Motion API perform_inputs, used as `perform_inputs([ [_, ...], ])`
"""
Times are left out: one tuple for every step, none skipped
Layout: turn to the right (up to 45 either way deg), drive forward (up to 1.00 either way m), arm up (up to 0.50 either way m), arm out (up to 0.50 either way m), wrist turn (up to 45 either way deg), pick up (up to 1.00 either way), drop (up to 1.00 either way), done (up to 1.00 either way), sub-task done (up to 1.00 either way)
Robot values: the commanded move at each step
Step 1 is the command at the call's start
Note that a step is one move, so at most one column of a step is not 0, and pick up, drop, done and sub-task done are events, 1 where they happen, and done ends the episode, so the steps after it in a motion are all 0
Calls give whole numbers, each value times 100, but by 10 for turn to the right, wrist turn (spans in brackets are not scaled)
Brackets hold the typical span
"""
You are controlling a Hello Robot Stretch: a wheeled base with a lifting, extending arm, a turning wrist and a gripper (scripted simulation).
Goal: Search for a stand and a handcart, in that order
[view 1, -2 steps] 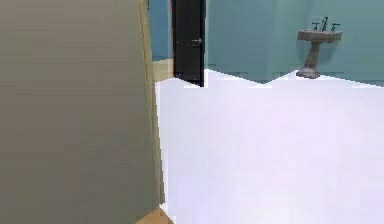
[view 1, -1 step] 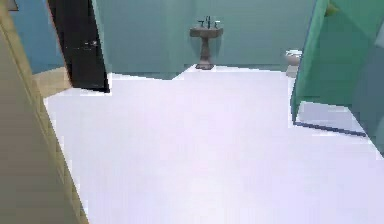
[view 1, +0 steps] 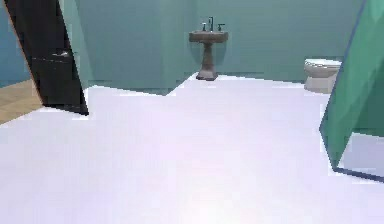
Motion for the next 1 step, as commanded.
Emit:
perform_inputs([
  [390, 0, 0, 0, 0, 0, 0, 0, 0],
])
